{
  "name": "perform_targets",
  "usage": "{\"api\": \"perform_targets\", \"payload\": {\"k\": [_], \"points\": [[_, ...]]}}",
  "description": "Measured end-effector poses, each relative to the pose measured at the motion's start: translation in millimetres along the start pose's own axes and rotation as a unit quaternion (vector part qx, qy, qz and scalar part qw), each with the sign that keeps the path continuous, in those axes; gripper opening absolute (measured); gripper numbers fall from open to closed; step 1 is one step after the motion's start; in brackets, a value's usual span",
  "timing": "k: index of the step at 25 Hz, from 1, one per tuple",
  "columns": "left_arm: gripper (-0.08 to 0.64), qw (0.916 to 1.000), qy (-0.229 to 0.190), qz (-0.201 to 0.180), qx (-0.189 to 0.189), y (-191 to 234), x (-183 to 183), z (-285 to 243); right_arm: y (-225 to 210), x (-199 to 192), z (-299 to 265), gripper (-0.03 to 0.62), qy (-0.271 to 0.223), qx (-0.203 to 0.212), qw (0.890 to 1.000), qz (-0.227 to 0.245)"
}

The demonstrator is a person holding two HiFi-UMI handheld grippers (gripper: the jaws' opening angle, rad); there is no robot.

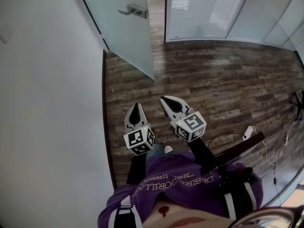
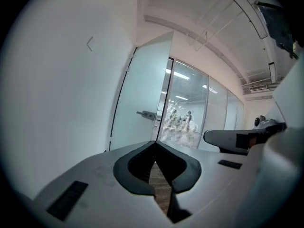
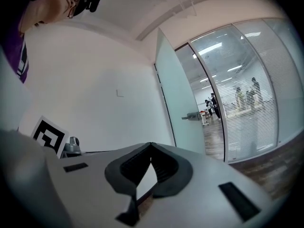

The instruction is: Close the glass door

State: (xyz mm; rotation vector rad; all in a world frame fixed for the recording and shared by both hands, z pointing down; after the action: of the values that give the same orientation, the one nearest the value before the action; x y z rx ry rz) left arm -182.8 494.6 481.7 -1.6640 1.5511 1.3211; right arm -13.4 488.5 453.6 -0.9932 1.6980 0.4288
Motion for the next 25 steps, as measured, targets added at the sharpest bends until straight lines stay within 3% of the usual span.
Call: {"api": "perform_targets", "payload": {"k": [9, 25], "points": [[0.002, 0.9997, -0.011, -0.015, -0.015, 43.2, 54.2, -56.7, -19.9, 41.8, -67.8, -0.003, -0.010, -0.015, 1.000, -0.010], [0.002, 0.9994, -0.001, -0.007, -0.034, 104.1, 84.8, -116.3, -28.9, 72.4, -145.3, -0.003, -0.006, -0.043, 0.999, -0.007]]}}
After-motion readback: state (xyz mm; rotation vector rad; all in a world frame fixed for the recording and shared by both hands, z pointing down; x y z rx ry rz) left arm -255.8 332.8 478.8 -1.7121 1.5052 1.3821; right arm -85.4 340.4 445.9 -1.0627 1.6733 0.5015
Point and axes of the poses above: the fingertips, and each gripper's own axes: z backward along the fingers, y to its left, x out of its top, the point moved 8 cm from there along z, backward along the fingers, and after that the axes turned 14 degrees about y, right-handed, at the moved point
